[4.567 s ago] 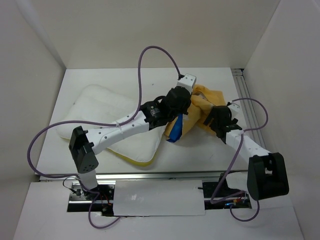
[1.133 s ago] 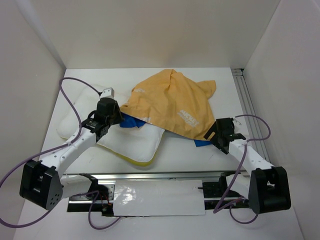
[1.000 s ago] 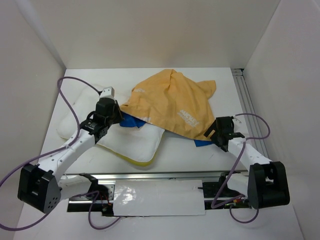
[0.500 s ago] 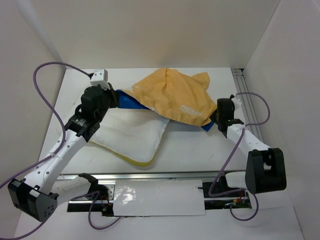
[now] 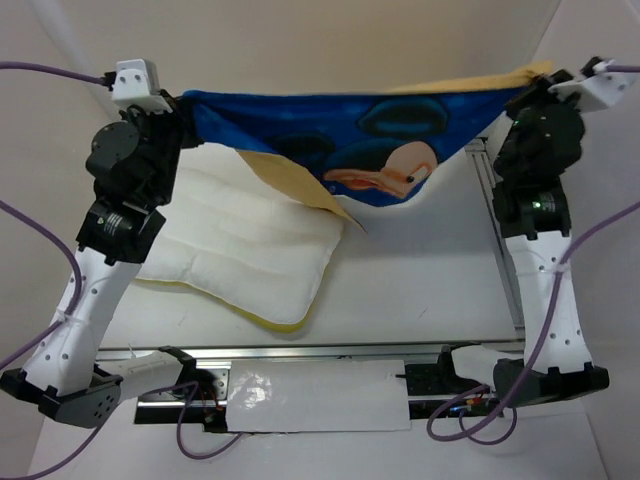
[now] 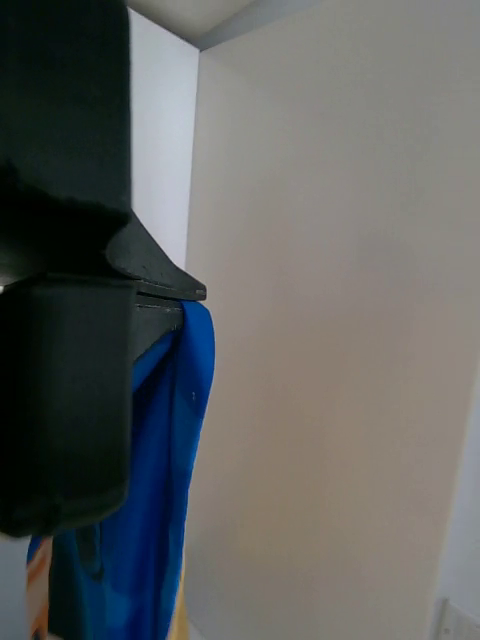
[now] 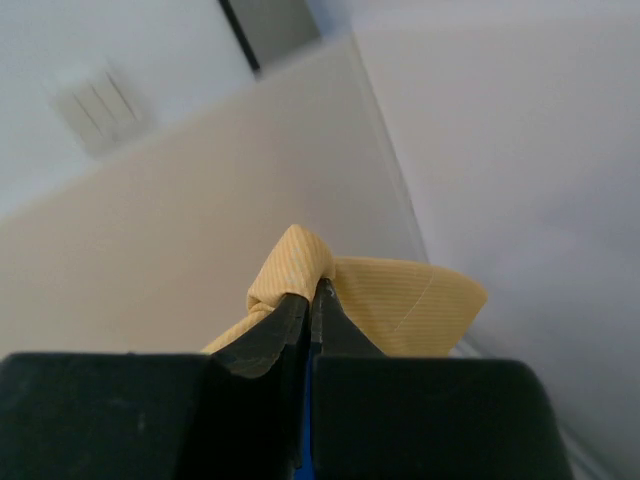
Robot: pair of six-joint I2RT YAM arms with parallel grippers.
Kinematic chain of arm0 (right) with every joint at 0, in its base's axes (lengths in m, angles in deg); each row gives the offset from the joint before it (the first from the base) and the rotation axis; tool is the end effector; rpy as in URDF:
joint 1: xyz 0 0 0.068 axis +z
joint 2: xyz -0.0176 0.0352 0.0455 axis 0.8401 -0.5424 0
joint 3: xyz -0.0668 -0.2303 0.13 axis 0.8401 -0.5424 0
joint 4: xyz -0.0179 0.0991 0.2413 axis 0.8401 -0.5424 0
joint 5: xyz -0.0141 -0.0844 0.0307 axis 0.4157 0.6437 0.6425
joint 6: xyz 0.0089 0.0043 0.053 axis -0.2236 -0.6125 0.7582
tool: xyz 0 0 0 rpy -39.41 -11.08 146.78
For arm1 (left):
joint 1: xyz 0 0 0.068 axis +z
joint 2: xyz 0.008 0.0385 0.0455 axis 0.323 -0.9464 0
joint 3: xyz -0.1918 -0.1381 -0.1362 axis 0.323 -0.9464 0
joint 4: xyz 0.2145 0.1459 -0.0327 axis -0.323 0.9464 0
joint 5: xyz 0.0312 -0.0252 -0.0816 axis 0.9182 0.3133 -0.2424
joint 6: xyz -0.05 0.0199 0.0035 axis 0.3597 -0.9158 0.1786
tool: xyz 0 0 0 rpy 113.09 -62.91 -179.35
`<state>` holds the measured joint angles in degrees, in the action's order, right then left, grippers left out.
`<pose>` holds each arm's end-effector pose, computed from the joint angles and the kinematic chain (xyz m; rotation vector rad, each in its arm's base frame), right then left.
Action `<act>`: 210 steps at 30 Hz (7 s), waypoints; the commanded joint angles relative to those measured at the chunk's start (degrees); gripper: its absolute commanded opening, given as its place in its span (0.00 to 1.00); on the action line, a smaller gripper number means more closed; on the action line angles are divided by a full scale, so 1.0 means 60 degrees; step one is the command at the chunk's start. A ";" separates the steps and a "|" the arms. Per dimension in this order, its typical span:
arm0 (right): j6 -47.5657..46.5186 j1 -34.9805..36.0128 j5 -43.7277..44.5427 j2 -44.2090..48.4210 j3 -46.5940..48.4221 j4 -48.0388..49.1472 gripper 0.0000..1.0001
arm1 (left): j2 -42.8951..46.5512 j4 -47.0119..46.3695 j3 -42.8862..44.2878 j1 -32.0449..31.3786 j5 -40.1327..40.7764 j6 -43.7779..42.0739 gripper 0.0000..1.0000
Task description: Put the pillow into the pillowcase
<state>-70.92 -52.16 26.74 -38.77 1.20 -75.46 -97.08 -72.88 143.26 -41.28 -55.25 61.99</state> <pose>0.2273 -0.0007 0.5351 0.5928 1.1918 -0.1424 0.2018 -0.0676 0.5401 -0.2340 1.3147 -0.2255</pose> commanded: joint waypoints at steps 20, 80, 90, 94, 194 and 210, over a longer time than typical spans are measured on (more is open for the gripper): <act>-0.2523 -0.0041 -0.0890 -0.3307 0.4072 -0.0275 0.00 | -0.2937 -0.0485 0.2940 0.0062 -0.1737 -0.0678 0.00; 0.1478 0.0206 -0.3395 0.0217 -0.6122 -0.0890 1.00 | 0.2269 0.1929 -0.7810 -0.4404 0.0515 0.4109 1.00; 0.1302 0.0851 -0.4113 -0.1789 -0.5962 -0.0522 1.00 | 0.1616 0.2169 -0.8602 -0.6318 0.0003 0.4612 1.00; 0.1388 0.0852 -0.4201 -0.1791 -0.6194 -0.0319 1.00 | 0.0371 0.1978 -0.8249 -0.6968 0.0619 0.4510 1.00; 0.1404 0.1554 -0.3748 -0.2786 -0.5669 -0.1226 1.00 | -0.2399 0.1279 -0.5786 -0.1827 -0.2367 0.3016 1.00; 0.0979 0.2039 -0.3439 -0.2304 -0.5859 -0.1299 1.00 | -0.5658 0.1229 -0.5803 -0.2031 -0.1741 0.4011 0.00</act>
<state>-63.16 -40.79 4.73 -55.95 -33.75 -83.85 -127.88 -66.41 111.34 -51.94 -62.99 83.12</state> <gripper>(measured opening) 0.997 0.084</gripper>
